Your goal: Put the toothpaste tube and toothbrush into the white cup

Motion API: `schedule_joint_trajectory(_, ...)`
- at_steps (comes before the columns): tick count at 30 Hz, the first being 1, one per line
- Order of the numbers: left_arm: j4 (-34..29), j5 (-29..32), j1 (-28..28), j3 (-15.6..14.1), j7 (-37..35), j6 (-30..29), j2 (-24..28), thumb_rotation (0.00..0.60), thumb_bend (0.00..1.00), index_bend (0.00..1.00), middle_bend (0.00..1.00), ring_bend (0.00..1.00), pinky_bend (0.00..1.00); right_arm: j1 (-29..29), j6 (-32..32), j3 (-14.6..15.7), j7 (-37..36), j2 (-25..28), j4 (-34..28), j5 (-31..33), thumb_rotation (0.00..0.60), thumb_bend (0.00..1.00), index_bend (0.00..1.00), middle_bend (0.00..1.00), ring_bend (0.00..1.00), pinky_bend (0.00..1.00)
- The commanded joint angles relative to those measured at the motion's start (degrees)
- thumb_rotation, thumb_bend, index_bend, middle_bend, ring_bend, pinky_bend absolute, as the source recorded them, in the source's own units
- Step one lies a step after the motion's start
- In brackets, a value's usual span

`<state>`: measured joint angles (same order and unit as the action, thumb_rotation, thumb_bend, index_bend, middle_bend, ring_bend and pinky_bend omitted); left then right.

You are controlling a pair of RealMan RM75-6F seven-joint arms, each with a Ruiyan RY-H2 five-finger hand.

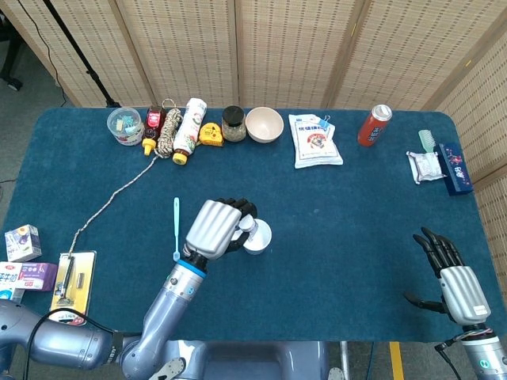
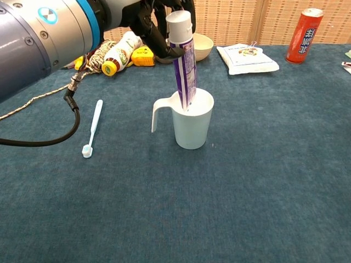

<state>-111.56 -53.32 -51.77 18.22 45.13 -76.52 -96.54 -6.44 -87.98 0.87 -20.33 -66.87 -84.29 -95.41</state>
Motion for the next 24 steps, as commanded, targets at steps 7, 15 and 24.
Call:
schedule_joint_trajectory(7,2.78,0.31,-0.27,-0.56,-1.74,1.10,-1.14,0.600,0.42,0.64,0.48,0.48,0.56,-0.02,0.12,-0.03,-0.10,-0.01,0.10,0.13,0.600,0.07,0.00,0.00,0.00,0.06)
schedule_joint_trajectory(15,7.51,0.89,-0.60,-1.38,-3.78,2.99,-3.21,0.600,0.42,0.63,0.48,0.44,0.56,-0.06,0.22,0.06,-0.13,-0.04,0.09,-0.01,0.600,0.07,0.00,0.00,0.00,0.06)
schedule_joint_trajectory(24,9.84,0.44,-0.67,-2.00,-5.50,4.74,-3.90,0.600,0.42,0.57,0.40,0.34,0.53,-0.18,0.49,0.00,-0.33,-0.10,0.24,0.16,0.600,0.07,0.00,0.00,0.00,0.06)
